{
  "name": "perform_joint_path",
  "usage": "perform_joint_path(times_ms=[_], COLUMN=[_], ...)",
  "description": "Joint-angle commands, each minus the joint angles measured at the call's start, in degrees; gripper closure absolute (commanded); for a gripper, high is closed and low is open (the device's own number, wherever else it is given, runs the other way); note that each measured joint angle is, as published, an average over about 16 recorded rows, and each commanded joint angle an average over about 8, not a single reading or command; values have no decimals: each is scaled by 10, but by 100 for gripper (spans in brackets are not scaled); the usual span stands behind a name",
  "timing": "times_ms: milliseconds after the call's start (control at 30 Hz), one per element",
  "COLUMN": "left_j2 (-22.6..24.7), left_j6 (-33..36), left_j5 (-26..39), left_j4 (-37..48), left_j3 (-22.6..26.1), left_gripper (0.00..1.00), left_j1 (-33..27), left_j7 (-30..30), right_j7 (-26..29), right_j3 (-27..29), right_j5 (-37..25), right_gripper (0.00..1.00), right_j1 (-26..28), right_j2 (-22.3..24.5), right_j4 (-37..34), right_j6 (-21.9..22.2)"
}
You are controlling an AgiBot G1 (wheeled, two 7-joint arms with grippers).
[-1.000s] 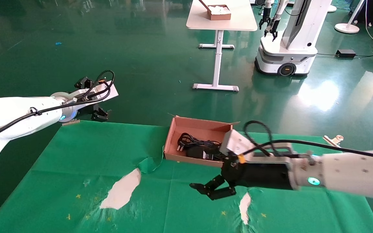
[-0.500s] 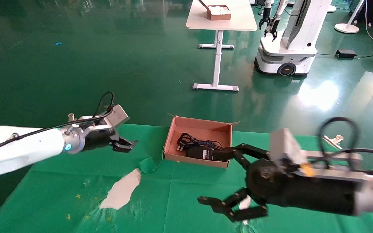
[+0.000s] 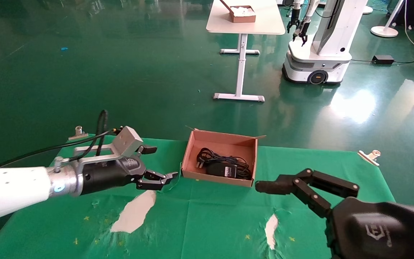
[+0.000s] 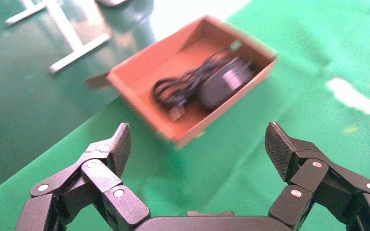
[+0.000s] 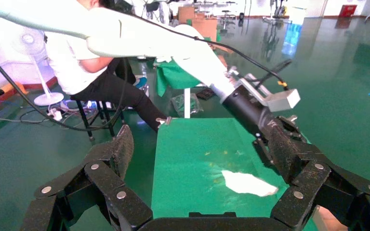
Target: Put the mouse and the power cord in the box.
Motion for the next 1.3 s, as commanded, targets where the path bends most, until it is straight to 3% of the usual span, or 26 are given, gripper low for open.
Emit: perform_joint_path(times_ms=[33,900,1100,1300], left_j2=[-13,-175,-197,-200], left_j6=[21,298,337,342], left_j5=[-16,-215,-243,-247], left_j4=[-21,-288,-327,-332], left_j3=[-20,-272,-308,-313], left_gripper=[0,0,0,0], left_j1=[14,196,221,225], left_j7=[-2,-31,-35,-35], right_j7=[0,0,-1,-1], right_j3=[6,5,5,5], right_j5=[9,9,10,11], right_gripper=[0,0,0,0], right_j1=[-5,-4,-5,-5], right_j2=[5,6,7,7], right_j4=[5,5,5,5], right_j6=[-5,-5,-6,-6])
